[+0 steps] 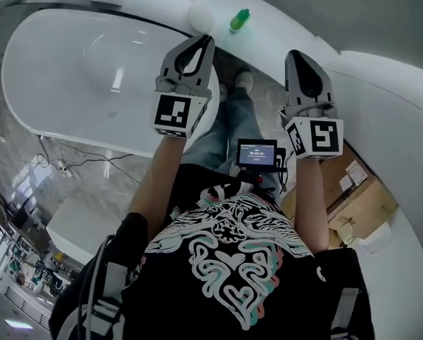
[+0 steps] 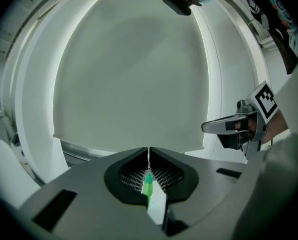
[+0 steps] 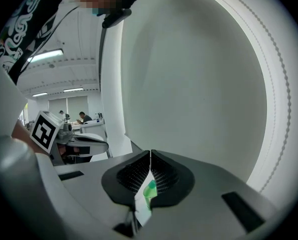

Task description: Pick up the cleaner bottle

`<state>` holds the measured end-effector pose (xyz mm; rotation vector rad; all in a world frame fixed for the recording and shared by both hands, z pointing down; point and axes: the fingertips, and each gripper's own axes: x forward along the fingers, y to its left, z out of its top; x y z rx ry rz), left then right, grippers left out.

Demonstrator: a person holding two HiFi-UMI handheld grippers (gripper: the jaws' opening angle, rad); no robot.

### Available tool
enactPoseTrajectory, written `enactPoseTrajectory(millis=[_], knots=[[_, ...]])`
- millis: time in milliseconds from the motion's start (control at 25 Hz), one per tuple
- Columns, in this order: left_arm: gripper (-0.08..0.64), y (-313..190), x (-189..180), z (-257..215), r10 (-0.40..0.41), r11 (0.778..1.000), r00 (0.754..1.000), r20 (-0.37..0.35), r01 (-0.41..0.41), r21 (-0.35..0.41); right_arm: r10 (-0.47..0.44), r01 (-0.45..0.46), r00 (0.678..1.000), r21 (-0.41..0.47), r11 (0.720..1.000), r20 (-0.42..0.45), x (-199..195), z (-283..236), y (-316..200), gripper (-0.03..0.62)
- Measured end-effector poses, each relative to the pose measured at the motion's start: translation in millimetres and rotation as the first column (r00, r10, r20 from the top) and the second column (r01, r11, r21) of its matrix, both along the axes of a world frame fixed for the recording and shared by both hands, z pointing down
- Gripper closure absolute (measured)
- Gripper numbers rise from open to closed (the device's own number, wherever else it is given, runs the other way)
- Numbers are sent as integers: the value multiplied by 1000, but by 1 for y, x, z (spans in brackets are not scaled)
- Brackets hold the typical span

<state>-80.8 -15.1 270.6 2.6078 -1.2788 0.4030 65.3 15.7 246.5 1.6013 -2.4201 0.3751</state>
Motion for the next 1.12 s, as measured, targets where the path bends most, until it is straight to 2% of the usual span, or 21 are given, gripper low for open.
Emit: enactPoseTrajectory(millis=[320, 520, 1120], knots=[[535, -5, 4, 40, 15, 1000, 1000, 10, -15, -23, -11, 10, 1000, -36, 999, -10, -5, 45, -7, 563], [535, -8, 9, 56, -3, 1000, 999, -50, 3, 8, -12, 11, 1000, -54, 998, -16, -2, 72, -7, 563], [535, -16, 11, 125, 10, 1000, 1000, -12, -10, -24, 2, -9, 998, -122, 992, -58, 16, 151, -16, 563]])
